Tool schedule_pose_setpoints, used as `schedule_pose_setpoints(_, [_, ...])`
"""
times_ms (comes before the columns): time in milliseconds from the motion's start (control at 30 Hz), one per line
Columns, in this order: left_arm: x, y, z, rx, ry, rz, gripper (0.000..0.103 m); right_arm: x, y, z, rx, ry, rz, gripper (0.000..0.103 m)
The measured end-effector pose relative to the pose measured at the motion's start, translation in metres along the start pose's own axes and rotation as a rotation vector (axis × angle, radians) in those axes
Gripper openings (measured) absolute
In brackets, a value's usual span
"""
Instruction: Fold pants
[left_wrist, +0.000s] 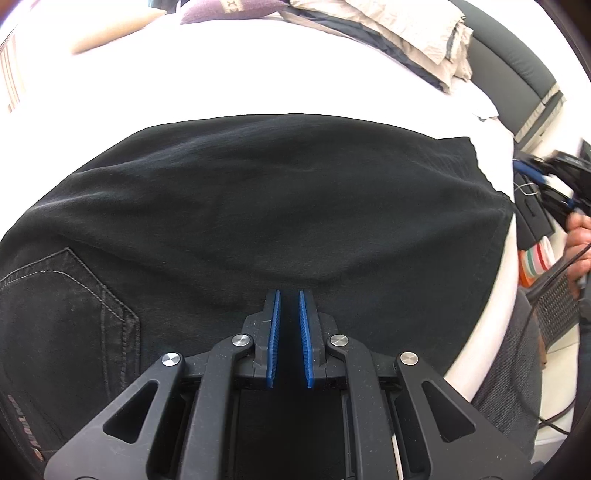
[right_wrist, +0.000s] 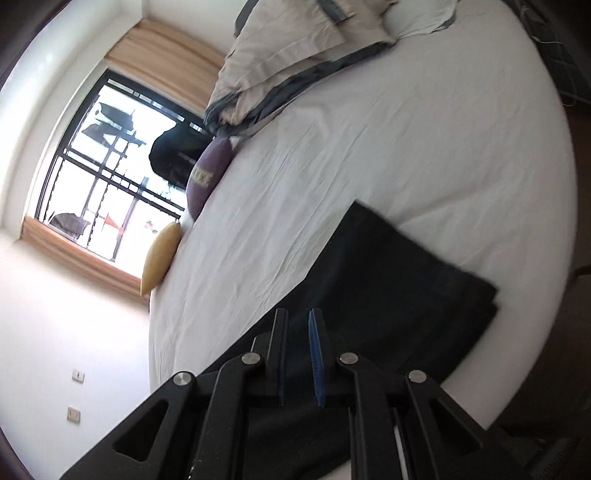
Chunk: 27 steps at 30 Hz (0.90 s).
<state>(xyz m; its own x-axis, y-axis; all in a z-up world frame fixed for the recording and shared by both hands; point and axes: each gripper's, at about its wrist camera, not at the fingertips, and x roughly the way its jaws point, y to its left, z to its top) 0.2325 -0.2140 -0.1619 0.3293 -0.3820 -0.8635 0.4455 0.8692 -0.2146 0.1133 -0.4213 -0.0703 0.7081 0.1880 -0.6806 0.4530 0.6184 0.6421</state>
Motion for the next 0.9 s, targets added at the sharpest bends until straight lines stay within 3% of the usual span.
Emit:
schedule_pose_setpoints(67, [-0.004, -0.003, -0.003, 0.006, -0.003, -0.015, 0.010, 0.026, -0.012, -0.009, 0.046, 0.092, -0.049, 0.014])
schedule_pose_setpoints(133, [-0.006, -0.006, -0.007, 0.014, -0.003, -0.028, 0.010, 0.036, -0.043, -0.018, 0.113, 0.142, -0.173, 0.011])
schedule_pose_setpoints(167, [-0.007, -0.007, -0.010, 0.018, -0.003, -0.031, 0.010, 0.031, -0.060, -0.021, 0.156, 0.131, -0.176, 0.000])
schedule_pose_setpoints(267, [-0.011, -0.006, -0.014, 0.019, -0.007, -0.050, 0.010, 0.009, -0.082, -0.019, 0.169, 0.089, -0.227, 0.000])
schedule_pose_setpoints(500, [-0.021, 0.013, 0.000, -0.006, -0.045, -0.041, 0.010, -0.021, -0.072, -0.004, 0.075, 0.005, -0.497, 0.000])
schedule_pose_setpoints(600, [-0.031, 0.035, 0.007, -0.051, -0.078, -0.025, 0.010, -0.032, -0.032, 0.001, 0.001, -0.036, -0.371, 0.003])
schedule_pose_setpoints(667, [-0.028, 0.047, 0.009, -0.068, -0.066, -0.006, 0.010, -0.013, 0.012, 0.000, -0.107, 0.047, -0.252, 0.003])
schedule_pose_setpoints(733, [-0.022, 0.055, 0.004, -0.073, -0.040, 0.009, 0.010, 0.019, 0.071, -0.011, -0.247, 0.156, -0.111, 0.011])
schedule_pose_setpoints(800, [-0.025, 0.058, -0.002, -0.082, -0.046, -0.006, 0.010, 0.053, 0.134, -0.031, -0.399, 0.266, 0.026, 0.048])
schedule_pose_setpoints(833, [-0.027, 0.057, -0.007, -0.080, -0.046, -0.020, 0.010, 0.069, 0.164, -0.044, -0.478, 0.311, 0.091, 0.053])
schedule_pose_setpoints(900, [-0.030, 0.057, -0.018, -0.080, -0.054, -0.031, 0.010, 0.100, 0.215, -0.072, -0.631, 0.410, 0.210, 0.055])
